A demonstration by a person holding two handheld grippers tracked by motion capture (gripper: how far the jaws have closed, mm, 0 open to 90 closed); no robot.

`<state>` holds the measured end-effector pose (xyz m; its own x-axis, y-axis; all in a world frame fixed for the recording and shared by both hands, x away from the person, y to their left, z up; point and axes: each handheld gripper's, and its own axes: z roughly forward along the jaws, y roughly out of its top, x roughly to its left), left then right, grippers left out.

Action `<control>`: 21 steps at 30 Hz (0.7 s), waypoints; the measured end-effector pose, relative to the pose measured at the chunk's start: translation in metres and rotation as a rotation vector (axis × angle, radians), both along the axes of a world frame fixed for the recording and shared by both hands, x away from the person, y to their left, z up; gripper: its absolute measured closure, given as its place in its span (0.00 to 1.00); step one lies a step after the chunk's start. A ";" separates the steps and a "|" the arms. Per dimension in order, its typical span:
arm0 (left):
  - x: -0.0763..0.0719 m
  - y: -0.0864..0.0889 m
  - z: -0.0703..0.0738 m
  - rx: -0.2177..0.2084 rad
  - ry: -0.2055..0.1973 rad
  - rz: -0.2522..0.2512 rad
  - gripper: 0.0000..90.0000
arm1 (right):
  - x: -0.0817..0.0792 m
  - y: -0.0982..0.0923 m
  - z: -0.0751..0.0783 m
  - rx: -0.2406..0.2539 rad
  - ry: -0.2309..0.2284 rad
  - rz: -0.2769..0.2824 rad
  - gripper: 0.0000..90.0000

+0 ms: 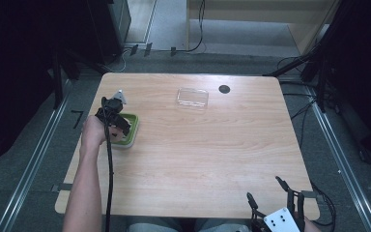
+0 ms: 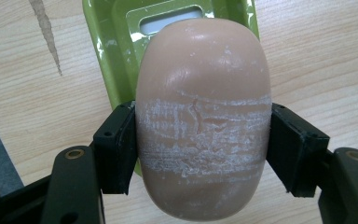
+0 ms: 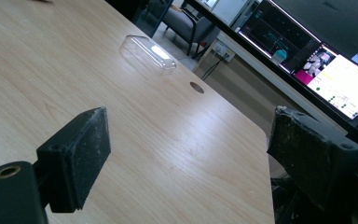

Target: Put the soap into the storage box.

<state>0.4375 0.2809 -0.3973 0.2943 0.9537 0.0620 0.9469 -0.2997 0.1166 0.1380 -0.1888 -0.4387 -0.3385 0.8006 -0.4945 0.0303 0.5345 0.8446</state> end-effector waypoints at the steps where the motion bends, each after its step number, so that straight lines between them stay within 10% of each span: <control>1: 0.001 0.000 -0.001 0.002 -0.001 0.003 0.38 | 0.000 0.000 0.000 0.001 0.000 -0.001 0.15; 21: 0.014 -0.003 -0.016 0.030 -0.002 0.037 0.37 | 0.001 -0.001 0.000 0.000 0.000 0.006 0.15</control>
<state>0.4520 0.2779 -0.4129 0.2588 0.9615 0.0919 0.9570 -0.2682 0.1103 0.1394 -0.1895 -0.4391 -0.3430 0.7989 -0.4940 0.0276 0.5343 0.8449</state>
